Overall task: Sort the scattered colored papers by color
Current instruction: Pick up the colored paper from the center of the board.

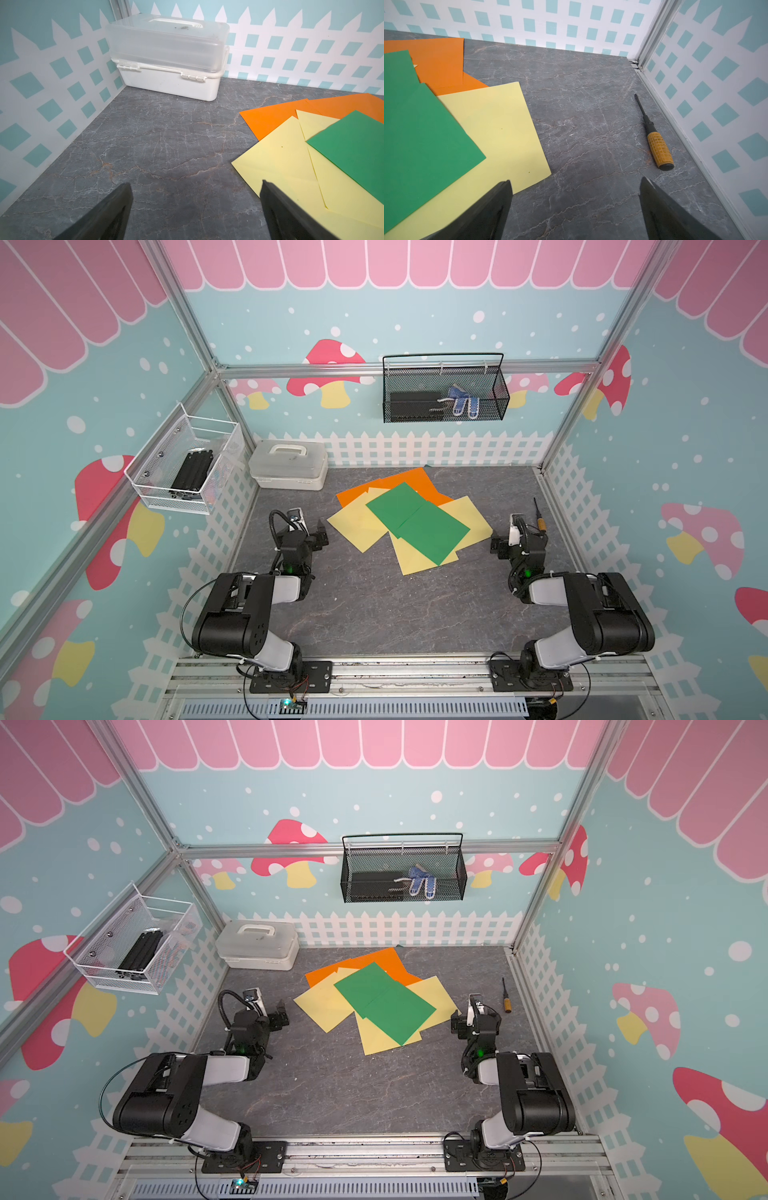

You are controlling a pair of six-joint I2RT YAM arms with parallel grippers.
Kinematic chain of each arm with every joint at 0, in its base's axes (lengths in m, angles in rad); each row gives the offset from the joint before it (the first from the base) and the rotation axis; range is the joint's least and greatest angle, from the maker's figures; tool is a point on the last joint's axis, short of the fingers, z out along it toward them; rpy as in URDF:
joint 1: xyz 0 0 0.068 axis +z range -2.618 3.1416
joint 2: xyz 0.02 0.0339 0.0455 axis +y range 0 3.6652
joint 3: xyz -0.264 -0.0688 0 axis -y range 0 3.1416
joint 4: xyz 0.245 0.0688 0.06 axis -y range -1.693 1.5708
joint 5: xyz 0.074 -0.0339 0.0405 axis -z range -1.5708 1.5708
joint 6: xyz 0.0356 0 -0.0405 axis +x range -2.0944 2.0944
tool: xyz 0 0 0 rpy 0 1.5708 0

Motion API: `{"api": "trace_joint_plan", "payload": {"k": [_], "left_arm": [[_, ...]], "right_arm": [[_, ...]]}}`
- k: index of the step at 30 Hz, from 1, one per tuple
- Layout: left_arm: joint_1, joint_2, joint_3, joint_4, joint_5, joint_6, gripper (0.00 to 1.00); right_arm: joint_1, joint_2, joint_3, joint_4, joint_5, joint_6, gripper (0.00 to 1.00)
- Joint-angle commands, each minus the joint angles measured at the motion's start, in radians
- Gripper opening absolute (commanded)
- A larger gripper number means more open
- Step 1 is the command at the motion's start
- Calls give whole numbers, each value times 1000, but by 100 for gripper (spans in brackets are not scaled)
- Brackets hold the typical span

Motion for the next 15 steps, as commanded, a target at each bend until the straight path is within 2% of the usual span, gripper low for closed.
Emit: {"api": "trace_joint_plan", "payload": {"k": [1,4,8,11,15], "left_arm": [[-36,-132,67,-181,-44,42,95],[-62,-269,176,-460,-81,-24,94],[-89,-342,286,-664,15,-160,93],[-139,-295,368,-793,94,-172,88],[-170,-177,489,-940,222,-225,85]], "right_arm": [[-2,-69,5,-35,83,20,99],[31,-277,100,-348,158,27,98],[61,-499,268,-718,195,130,98],[84,-513,432,-1007,200,231,90],[137,-414,612,-1277,137,305,82]]}}
